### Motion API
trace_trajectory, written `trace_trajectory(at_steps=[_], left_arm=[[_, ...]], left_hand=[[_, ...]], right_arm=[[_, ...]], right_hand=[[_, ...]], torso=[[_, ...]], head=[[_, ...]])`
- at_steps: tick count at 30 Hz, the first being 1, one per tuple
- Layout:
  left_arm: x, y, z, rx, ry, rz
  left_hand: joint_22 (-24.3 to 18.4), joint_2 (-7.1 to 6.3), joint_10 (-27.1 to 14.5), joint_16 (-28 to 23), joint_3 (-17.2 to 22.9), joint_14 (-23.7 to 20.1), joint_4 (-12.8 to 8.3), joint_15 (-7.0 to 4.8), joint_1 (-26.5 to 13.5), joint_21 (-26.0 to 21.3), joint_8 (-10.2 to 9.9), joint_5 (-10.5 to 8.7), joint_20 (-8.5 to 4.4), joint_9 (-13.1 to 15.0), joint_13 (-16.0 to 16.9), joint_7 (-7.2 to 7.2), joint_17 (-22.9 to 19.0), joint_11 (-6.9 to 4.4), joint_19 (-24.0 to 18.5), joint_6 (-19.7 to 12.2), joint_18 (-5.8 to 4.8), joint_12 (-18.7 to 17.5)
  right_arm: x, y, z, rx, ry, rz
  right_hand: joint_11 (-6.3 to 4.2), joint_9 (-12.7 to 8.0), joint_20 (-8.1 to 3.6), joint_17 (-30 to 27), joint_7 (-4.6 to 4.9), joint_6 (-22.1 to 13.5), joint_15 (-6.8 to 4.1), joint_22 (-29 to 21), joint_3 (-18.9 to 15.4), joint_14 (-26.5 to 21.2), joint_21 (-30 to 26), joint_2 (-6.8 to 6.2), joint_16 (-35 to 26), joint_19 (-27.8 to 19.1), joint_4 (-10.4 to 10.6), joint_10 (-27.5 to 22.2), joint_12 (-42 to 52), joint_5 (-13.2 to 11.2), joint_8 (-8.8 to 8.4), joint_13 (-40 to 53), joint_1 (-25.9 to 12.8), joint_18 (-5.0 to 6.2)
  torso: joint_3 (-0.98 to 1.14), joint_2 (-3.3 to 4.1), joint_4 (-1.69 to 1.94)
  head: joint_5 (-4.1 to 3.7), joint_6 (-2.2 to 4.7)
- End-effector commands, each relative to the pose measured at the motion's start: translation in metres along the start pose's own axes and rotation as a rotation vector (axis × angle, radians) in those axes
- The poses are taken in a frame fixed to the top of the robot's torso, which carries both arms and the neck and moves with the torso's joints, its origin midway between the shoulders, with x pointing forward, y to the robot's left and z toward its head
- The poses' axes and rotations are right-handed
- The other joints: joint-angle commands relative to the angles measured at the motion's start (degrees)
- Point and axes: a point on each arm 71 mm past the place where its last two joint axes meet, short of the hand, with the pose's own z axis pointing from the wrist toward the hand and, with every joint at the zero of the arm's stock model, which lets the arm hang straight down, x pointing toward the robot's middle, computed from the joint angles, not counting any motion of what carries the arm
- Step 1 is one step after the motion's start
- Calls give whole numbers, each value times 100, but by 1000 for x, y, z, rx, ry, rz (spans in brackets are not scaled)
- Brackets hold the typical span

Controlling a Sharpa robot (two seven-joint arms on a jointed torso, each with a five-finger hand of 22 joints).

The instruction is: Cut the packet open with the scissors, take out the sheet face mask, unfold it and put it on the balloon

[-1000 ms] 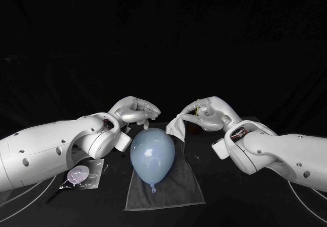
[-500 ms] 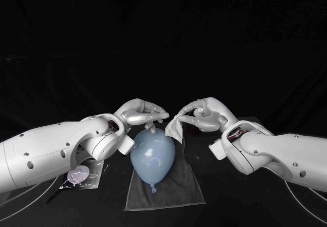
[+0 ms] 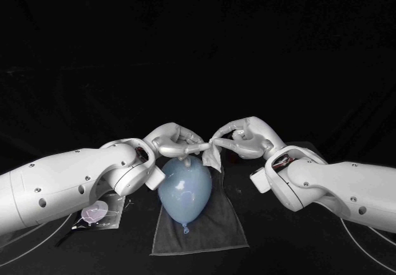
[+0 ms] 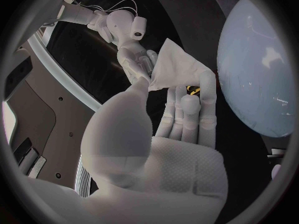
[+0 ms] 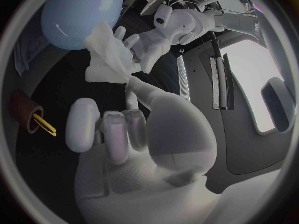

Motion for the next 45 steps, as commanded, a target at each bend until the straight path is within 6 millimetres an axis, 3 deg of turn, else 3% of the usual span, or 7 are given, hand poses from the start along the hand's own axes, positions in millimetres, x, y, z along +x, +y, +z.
trace_trajectory(at_steps=[1,22,25,28,33,41,45], left_arm=[[3,0,1,-16,21,34],[7,-2,5,-12,23,44],[6,-2,5,-10,14,33],[6,-3,6,-6,4,17],[4,-3,6,0,-10,0],[1,-1,4,-3,-27,-13],[-1,0,3,-7,-32,-18]], left_hand=[[-11,48,8,73,-214,114,129,-20,158,-27,103,-11,-11,61,44,-32,124,-65,59,71,85,118],[-15,317,-8,182,-477,245,117,-68,578,-11,199,-8,-58,67,52,-84,261,-113,108,89,79,239],[-17,452,-20,185,-441,243,104,-67,764,-12,173,-7,-59,19,33,-88,258,-113,107,81,78,234],[-13,856,-23,191,-58,251,-45,-115,1364,-1,166,-3,-81,-44,-23,-162,265,-168,115,155,86,176],[36,1051,95,187,688,258,-271,-157,1980,74,175,-1,-145,-122,-214,-132,285,-196,109,260,81,-42],[265,366,308,180,2774,353,-569,-142,1301,400,265,0,-172,-154,-353,-87,298,-203,-9,316,82,-121],[292,287,345,186,3035,370,-766,-163,1043,444,339,-5,-167,-111,-329,-93,303,-194,-28,339,80,-56]], right_arm=[[-1,2,1,-21,-20,-1],[7,3,8,-22,0,12],[8,4,8,-22,4,14],[9,4,9,-22,6,16],[9,4,9,-22,9,16],[7,2,8,-13,16,15],[4,0,7,-2,17,12]], right_hand=[[-34,516,7,1464,-6,51,-45,13,37,571,25,46,27,30,6,438,20,38,185,1115,-46,-28],[-34,525,7,1461,-8,47,-45,10,38,571,21,45,24,27,7,439,22,39,191,1118,-59,-27],[-35,526,7,1459,-8,46,-46,15,40,570,25,45,23,30,6,438,19,39,192,1115,-59,-28],[-35,527,7,1461,-8,46,-46,14,40,570,24,46,24,29,6,437,16,39,193,1112,-60,-28],[-35,528,7,1461,-9,46,-46,12,41,571,23,46,24,28,6,437,15,39,193,1112,-61,-28],[-36,532,7,1462,-10,42,-46,6,44,571,18,44,25,24,2,438,18,39,195,1115,-62,-26],[-36,533,7,1460,-10,41,-46,-3,46,570,10,44,23,17,-1,438,17,39,196,1114,-62,-23]], torso=[[0,-1,1],[-1,-4,-1],[0,-3,2],[0,-4,0],[-2,0,0],[2,-1,-3],[1,-2,-1]], head=[[2,2],[10,-18],[4,-12],[1,-10],[-4,-16],[-2,-15],[-7,-17]])
